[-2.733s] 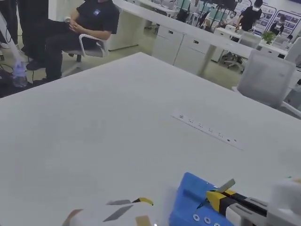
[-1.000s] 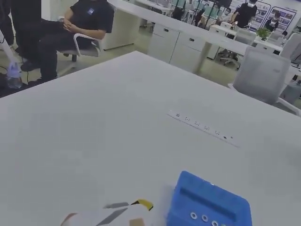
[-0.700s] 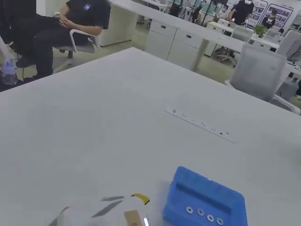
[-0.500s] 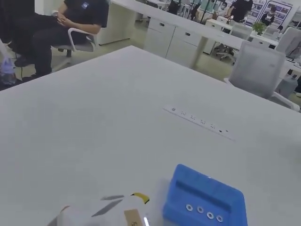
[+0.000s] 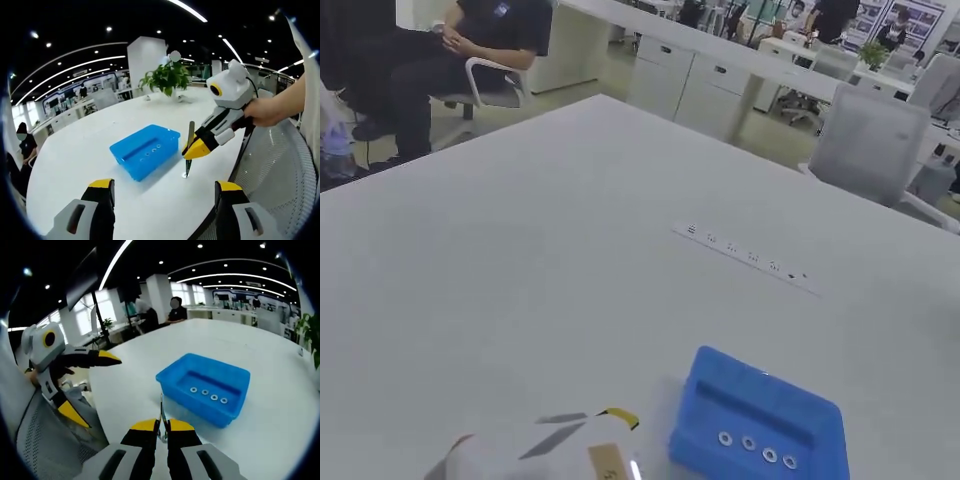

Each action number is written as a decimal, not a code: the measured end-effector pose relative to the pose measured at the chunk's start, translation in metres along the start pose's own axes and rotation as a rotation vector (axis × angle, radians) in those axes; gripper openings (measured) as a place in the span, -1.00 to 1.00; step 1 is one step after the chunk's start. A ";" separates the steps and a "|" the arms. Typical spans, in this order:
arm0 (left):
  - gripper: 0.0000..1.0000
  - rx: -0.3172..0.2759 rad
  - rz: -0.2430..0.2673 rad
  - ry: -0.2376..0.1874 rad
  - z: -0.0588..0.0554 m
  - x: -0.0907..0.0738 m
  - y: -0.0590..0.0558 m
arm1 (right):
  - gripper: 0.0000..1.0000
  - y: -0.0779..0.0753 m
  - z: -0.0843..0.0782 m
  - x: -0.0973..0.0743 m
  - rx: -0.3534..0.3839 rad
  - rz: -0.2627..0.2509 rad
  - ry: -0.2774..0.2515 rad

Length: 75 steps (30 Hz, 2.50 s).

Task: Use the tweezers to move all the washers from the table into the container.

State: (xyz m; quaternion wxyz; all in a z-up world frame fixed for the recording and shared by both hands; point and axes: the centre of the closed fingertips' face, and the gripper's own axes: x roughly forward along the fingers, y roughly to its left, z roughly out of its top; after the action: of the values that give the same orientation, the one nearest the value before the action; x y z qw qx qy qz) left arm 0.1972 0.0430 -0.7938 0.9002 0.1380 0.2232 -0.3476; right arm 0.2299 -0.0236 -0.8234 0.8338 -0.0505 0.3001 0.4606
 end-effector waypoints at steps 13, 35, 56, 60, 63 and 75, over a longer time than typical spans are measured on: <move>0.66 0.002 -0.003 0.000 0.000 0.001 -0.001 | -0.93 0.000 -0.001 0.005 -0.034 0.007 0.017; 0.66 0.000 -0.009 0.003 0.000 0.000 -0.002 | -0.95 0.004 -0.009 0.003 -0.143 -0.008 0.044; 0.66 -0.008 -0.014 0.000 0.001 0.000 -0.003 | -0.96 0.000 0.030 -0.004 -0.154 -0.035 -0.035; 0.66 -0.008 -0.017 -0.002 0.001 0.000 -0.003 | -0.96 -0.002 0.043 -0.008 -0.142 -0.045 -0.071; 0.65 -0.008 -0.019 -0.004 0.001 0.000 -0.004 | -0.96 -0.003 0.047 -0.009 -0.144 -0.054 -0.081; 0.65 -0.008 -0.021 -0.006 0.002 0.000 -0.004 | -0.95 -0.011 0.068 -0.008 -0.123 -0.071 -0.118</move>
State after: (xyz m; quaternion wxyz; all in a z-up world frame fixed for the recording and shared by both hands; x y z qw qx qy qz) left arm 0.1949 0.0396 -0.7926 0.8978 0.1310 0.2230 -0.3565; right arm 0.2662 -0.0116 -0.7654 0.8612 -0.0851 0.2199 0.4503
